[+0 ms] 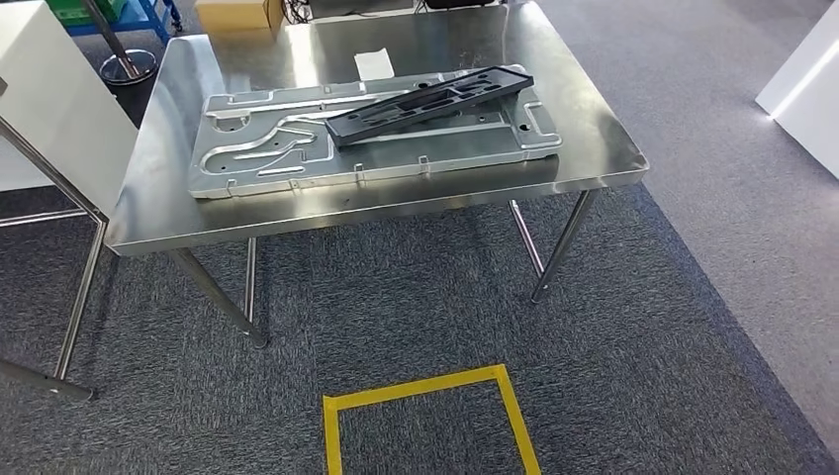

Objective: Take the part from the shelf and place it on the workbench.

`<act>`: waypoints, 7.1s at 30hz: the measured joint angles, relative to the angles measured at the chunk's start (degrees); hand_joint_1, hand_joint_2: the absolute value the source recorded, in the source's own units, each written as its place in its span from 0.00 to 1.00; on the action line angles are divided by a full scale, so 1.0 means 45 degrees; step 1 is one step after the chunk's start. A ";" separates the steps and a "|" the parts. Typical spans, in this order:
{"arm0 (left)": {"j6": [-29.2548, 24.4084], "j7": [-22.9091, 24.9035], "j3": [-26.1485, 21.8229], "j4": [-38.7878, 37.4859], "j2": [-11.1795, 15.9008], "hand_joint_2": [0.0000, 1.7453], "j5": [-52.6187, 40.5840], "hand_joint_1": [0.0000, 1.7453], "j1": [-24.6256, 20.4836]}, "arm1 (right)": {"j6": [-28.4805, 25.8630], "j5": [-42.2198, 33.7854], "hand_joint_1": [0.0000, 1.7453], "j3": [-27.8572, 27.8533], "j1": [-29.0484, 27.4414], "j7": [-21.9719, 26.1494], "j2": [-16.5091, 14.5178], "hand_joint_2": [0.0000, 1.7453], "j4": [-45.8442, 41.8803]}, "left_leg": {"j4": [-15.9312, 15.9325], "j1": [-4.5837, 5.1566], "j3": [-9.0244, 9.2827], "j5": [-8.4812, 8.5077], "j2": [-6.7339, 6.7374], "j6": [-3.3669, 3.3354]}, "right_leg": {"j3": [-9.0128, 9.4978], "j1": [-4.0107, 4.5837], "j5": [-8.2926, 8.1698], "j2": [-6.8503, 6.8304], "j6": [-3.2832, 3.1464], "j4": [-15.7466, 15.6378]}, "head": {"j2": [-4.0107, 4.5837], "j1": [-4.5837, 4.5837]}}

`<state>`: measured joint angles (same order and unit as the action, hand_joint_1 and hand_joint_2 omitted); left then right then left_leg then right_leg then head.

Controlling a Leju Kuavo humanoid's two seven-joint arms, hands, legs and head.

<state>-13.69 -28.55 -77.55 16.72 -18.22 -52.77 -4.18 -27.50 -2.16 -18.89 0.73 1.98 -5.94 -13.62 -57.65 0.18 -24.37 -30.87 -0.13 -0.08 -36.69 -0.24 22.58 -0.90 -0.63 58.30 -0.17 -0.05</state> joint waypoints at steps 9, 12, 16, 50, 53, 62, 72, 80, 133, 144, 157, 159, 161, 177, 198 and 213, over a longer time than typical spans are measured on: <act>0.0121 0.0556 0.0156 0.0016 -0.0009 0.00 -0.0408 0.00 0.0041 | 0.1005 0.0276 0.00 -0.0312 0.0079 -0.0479 -0.0032 0.00 0.0376 | 0.0522 0.0030 -0.1070 0.1052 0.0156 -0.0556 | -0.0801 -0.0132 0.2419 0.0141 0.0597 0.3206 | 0.0000 -0.0071; 0.0427 0.1089 0.0198 0.0045 0.0153 0.00 -0.0464 0.00 0.0042 | 0.1436 0.0517 0.00 -0.0287 0.0099 -0.0645 0.0012 0.00 0.0404 | 0.0318 0.0041 -0.1789 0.1479 0.0181 -0.0452 | 0.0275 -0.0147 0.1525 0.0141 0.0590 0.2774 | 0.0001 -0.0080; 0.0429 0.1432 0.0354 0.0051 0.0307 0.00 -0.0714 0.00 0.0099 | 0.1649 0.0594 0.00 -0.0265 0.0164 -0.0704 0.0047 0.00 0.0406 | 0.0007 0.0071 -0.2334 0.1872 0.0182 -0.0191 | 0.2512 -0.0028 0.2000 0.0185 0.0309 -0.0321 | 0.0000 -0.0083; 0.0459 0.1327 0.0877 0.0068 0.0170 0.00 -0.1230 0.00 0.0185 | 0.2102 0.0880 0.00 -0.0147 0.0176 -0.0692 0.0089 0.00 0.0545 | -0.0095 0.0026 -0.2234 0.1150 0.0234 -0.0196 | 0.2363 -0.0176 0.2027 0.0146 0.0303 -0.0483 | 0.0001 -0.0026; 0.0493 0.1281 0.0941 0.0083 0.0160 0.00 -0.1316 0.00 0.0216 | 0.2354 0.0916 0.00 -0.0147 0.0133 -0.0692 0.0078 0.00 0.0546 | -0.0003 0.0017 -0.2272 0.1462 0.0207 -0.0511 | 0.2297 -0.0116 0.1890 0.0106 0.0162 -0.0472 | 0.0000 0.0001; 0.0491 0.1349 0.1104 0.0305 0.0104 0.00 -0.1772 0.00 0.0269 | 0.2974 0.1640 0.00 0.0307 0.0134 -0.0791 -0.0079 0.00 0.0565 | 0.0067 0.0022 -0.2398 0.1878 0.0162 -0.0554 | 0.2178 -0.0108 0.1789 0.0024 0.0227 -0.0494 | 0.0000 0.0018; 0.0335 0.1574 0.1303 0.0306 0.0043 0.00 -0.2119 0.00 0.0268 | 0.2994 0.1871 0.00 0.0523 0.0121 -0.0947 -0.0089 0.00 0.0583 | 0.0663 -0.0242 -0.2280 0.2252 -0.0132 -0.0294 | 0.1316 -0.0266 0.2927 0.0140 0.0637 0.1413 | 0.0000 -0.0085; 0.0423 0.1809 0.1371 0.0296 0.0214 0.00 -0.2261 0.00 0.0257 | 0.3239 0.2212 0.00 0.0798 0.0118 -0.0920 -0.0050 0.00 0.0613 | -0.0147 -0.0432 -0.3051 0.2290 -0.0909 0.0515 | 0.1779 -0.0391 0.2004 0.0508 0.0271 0.0121 | 0.0000 -0.0063; 0.0287 0.1553 0.1657 -0.0376 0.0786 0.00 -0.2314 0.00 0.0112 | 0.4475 0.3214 0.00 0.1724 0.0078 -0.0995 0.0101 0.00 0.0721 | 0.0032 -0.0118 -0.1545 0.0906 -0.0389 -0.0378 | -0.0182 -0.0255 0.3150 0.0143 0.0650 0.3391 | 0.0000 -0.0015; 0.0434 0.1418 0.1648 -0.0455 0.0803 0.00 -0.2317 0.00 0.0088 | 0.4730 0.3313 0.00 0.1838 0.0120 -0.1042 0.0114 0.00 0.0732 | -0.0790 -0.0063 -0.1933 0.0387 -0.0923 0.0166 | 0.1268 -0.0224 0.1370 0.0393 -0.0038 -0.0109 | 0.0000 0.0082; 0.0702 0.1064 0.1593 -0.0472 0.0804 0.00 -0.1999 0.00 0.0029 | 0.4841 0.3384 0.00 0.1875 0.0119 -0.1075 0.0115 0.00 0.0737 | -0.0053 -0.0048 -0.1640 0.0878 0.0588 -0.0082 | 0.1738 -0.0116 0.1760 -0.1338 0.0335 -0.0124 | 0.0002 0.0089; 0.0755 0.1020 0.1559 -0.0475 0.0800 0.00 -0.1966 0.00 0.0039 | 0.4844 0.3410 0.00 0.1896 0.0136 -0.1082 0.0118 0.00 0.0735 | 0.0071 -0.0105 -0.1587 0.0972 0.0315 -0.0258 | 0.1586 -0.0172 0.2151 -0.0740 0.0469 0.0337 | 0.0001 0.0057; 0.0855 0.0966 0.1547 -0.0476 0.0799 0.00 -0.1953 0.00 0.0002 | 0.4844 0.3440 0.00 0.1921 0.0082 -0.1089 0.0120 0.00 0.0737 | 0.0105 -0.0119 -0.1599 0.1027 0.0053 -0.0363 | 0.0879 -0.0201 0.2959 -0.0041 0.0510 0.1775 | 0.0001 0.0003; 0.1134 0.0891 0.1466 -0.0476 0.0782 0.00 -0.1910 0.00 -0.0004 | 0.4878 0.3540 0.00 0.1978 -0.0015 -0.1168 0.0135 0.00 0.0772 | -0.2824 -0.0136 -0.3059 -0.0445 -0.0249 0.0324 | 0.1348 -0.0214 0.1465 0.0070 -0.0179 -0.0049 | 0.0000 0.0130; 0.1154 0.0929 0.1337 -0.0512 0.0750 0.00 -0.1894 0.00 0.0026 | 0.4952 0.3559 0.00 0.1988 0.0010 -0.1179 0.0136 0.00 0.0771 | 0.0050 -0.0048 -0.1613 0.1143 -0.1036 -0.0304 | 0.0859 -0.0161 0.1701 0.0689 0.0347 0.1081 | 0.0003 -0.0022; 0.1139 0.0929 0.1317 -0.0566 0.0764 0.00 -0.1893 0.00 0.0042 | 0.4947 0.3559 0.00 0.1992 0.0011 -0.1184 0.0135 0.00 0.0778 | -0.1382 -0.0174 -0.2276 0.0618 0.0447 0.0350 | 0.1546 -0.0092 0.1457 -0.0894 -0.0151 -0.0134 | 0.0001 0.0107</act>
<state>-8.57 -24.37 -71.63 14.17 -14.79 -61.29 -3.99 -5.24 13.86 -9.92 0.78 -3.35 -5.33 -10.12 -63.87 -0.60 -34.62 -28.09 1.88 1.49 -29.73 -0.66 29.13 -4.92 -1.30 57.70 -0.17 0.43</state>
